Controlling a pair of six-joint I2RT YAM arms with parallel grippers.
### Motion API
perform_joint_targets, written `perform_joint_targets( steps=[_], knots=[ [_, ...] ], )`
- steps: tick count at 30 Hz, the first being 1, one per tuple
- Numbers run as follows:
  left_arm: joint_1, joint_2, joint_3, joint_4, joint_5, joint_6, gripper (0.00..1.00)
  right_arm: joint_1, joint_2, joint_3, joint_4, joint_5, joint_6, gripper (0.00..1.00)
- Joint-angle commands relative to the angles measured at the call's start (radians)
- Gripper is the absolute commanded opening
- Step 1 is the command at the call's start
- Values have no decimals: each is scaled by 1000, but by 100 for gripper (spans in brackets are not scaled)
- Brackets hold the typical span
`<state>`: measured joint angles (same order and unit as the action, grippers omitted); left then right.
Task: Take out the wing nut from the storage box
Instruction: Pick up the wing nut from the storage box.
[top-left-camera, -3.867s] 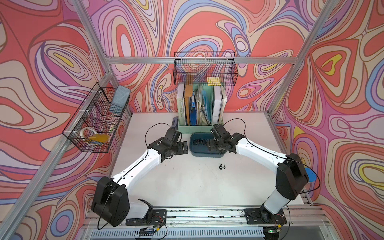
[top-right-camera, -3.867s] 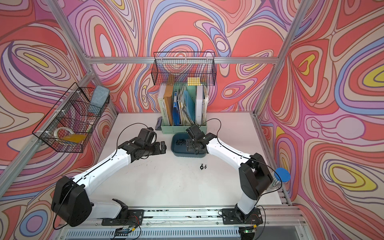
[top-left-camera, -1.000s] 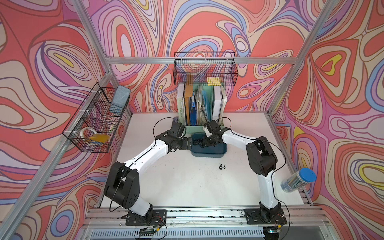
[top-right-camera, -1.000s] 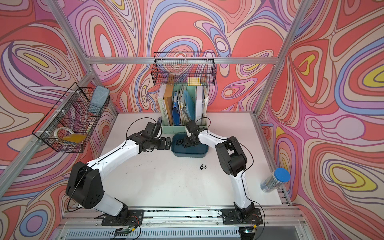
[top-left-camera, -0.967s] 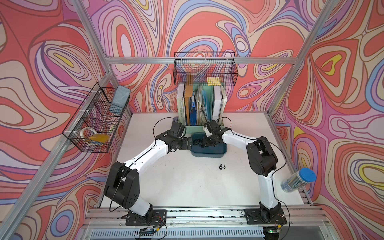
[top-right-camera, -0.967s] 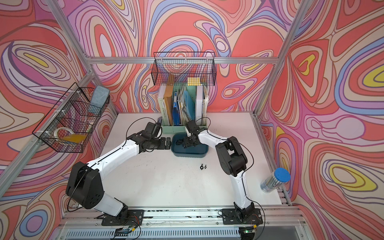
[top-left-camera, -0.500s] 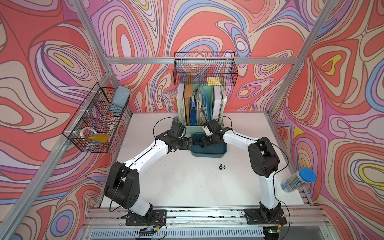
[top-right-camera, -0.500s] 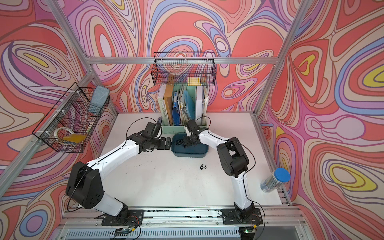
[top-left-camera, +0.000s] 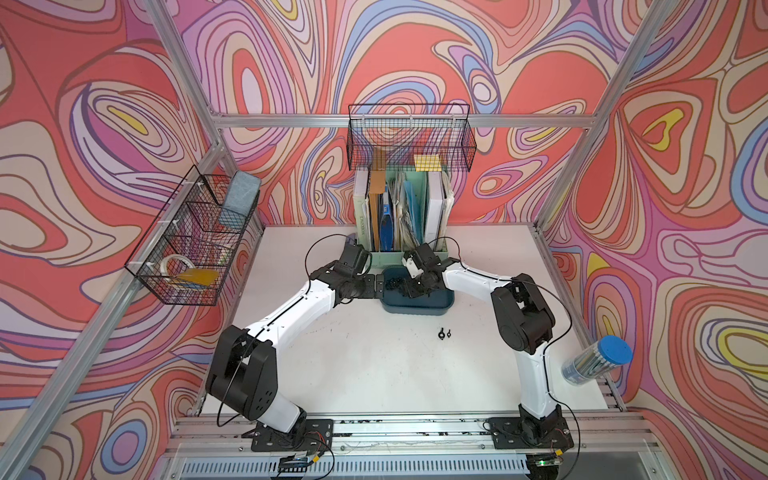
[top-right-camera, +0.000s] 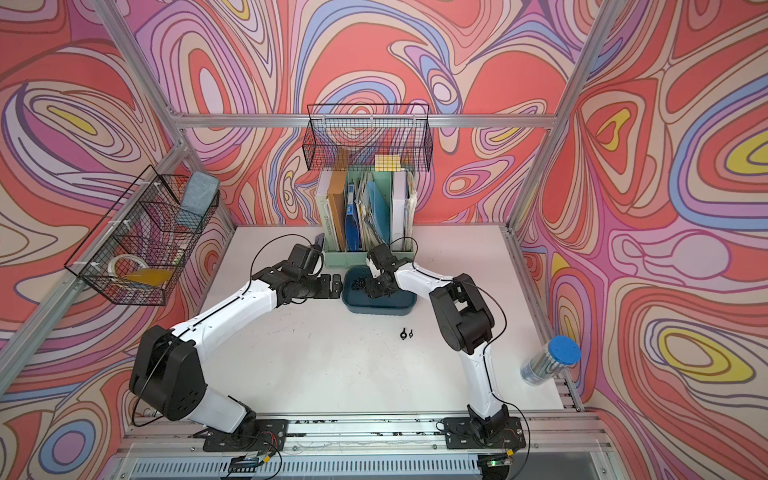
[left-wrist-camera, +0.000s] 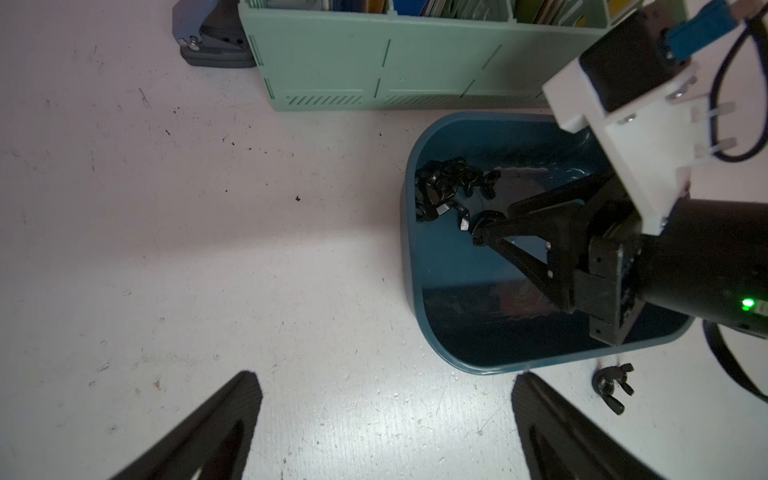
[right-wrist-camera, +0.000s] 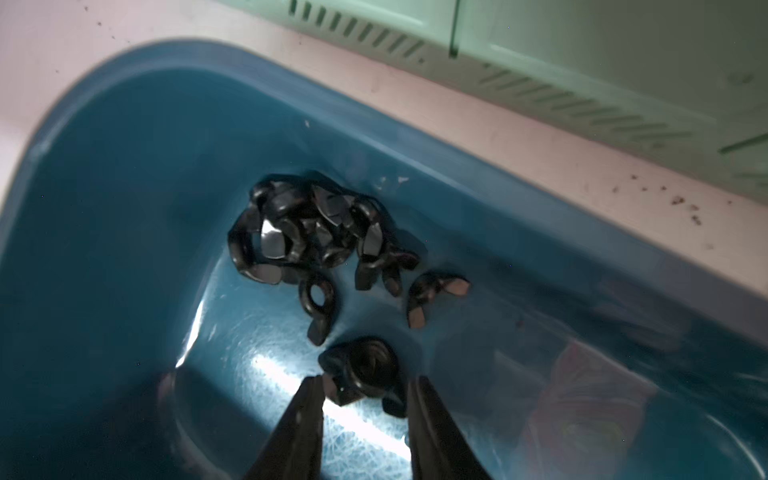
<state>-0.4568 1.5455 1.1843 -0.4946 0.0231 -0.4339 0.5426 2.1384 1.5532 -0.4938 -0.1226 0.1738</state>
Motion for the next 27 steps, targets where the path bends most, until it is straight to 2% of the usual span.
perform_joint_targets(
  steps=[1, 6, 8, 12, 15, 18, 22, 27],
  knots=[
    [6, -28, -11, -22, -1, 10, 99, 5, 39, 27, -18, 18, -10, 29],
    [6, -33, -14, -25, -4, 10, 99, 5, 33, 33, -11, 25, 3, 19],
    [6, -34, -17, -24, -4, 8, 99, 5, 32, 31, -11, 25, 6, 12],
    [6, -36, -17, -22, -4, 8, 99, 5, 24, 21, -2, 20, 14, 12],
    [6, -34, -17, -21, 0, 9, 99, 5, 30, 29, -3, 20, 13, 18],
    [6, -34, -17, -22, 1, 9, 99, 5, 39, 41, -6, 20, 13, 19],
    [7, -36, -16, -21, 7, 11, 99, 6, 42, 46, -5, 19, 18, 12],
    [6, -38, -13, -24, 18, 1, 99, 6, 33, 34, 5, 17, 31, 10]
  ],
)
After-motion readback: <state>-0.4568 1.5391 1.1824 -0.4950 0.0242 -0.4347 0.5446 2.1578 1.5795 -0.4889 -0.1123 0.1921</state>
